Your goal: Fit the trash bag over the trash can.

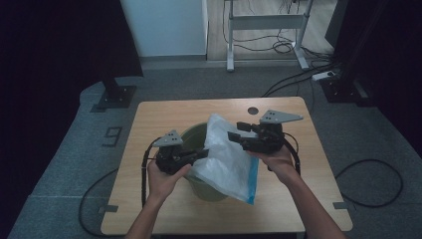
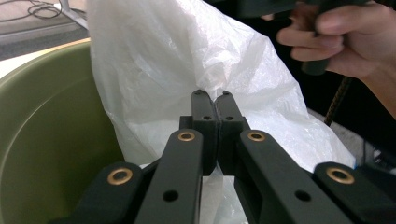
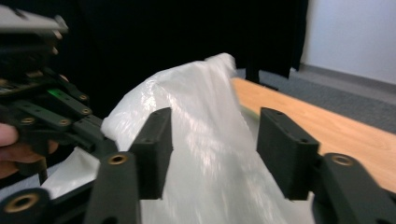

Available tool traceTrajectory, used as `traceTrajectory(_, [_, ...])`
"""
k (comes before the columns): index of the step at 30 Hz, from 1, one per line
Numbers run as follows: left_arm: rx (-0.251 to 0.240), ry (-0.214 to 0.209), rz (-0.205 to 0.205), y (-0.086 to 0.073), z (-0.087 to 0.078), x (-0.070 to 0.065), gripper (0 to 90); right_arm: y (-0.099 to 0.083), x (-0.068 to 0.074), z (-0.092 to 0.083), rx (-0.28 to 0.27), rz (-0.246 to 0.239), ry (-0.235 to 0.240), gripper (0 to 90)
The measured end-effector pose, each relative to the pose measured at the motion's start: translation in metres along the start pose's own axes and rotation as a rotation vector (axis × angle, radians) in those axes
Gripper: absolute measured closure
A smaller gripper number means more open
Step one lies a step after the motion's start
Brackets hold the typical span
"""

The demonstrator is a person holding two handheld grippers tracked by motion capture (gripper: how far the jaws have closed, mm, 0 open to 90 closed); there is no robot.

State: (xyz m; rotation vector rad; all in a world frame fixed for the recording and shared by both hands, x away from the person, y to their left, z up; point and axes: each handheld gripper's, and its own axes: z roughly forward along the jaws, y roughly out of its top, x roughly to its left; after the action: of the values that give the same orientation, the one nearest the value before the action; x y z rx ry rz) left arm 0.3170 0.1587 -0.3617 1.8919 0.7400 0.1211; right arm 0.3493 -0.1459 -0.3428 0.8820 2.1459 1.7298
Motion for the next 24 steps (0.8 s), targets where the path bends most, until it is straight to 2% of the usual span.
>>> traceTrajectory(4, [-0.011, 0.003, -0.022, -0.004, -0.005, 0.006, 89.6, -0.006, -0.002, -0.022, -0.011, -0.004, -0.013, 38.3])
traceTrajectory(11, [-0.023, 0.012, -0.031, -0.007, -0.011, 0.010, 89.5, -0.040, -0.003, -0.049, 0.028, 0.006, -0.019, 36.4])
traceTrajectory(19, [-0.036, 0.025, -0.044, -0.010, -0.013, 0.013, 89.3, -0.075, -0.002, -0.051, 0.082, 0.048, -0.001, 34.6])
traceTrajectory(24, [-0.035, 0.033, -0.050, -0.011, -0.013, 0.014, 89.3, -0.085, -0.004, -0.045, 0.088, 0.095, 0.033, 34.1])
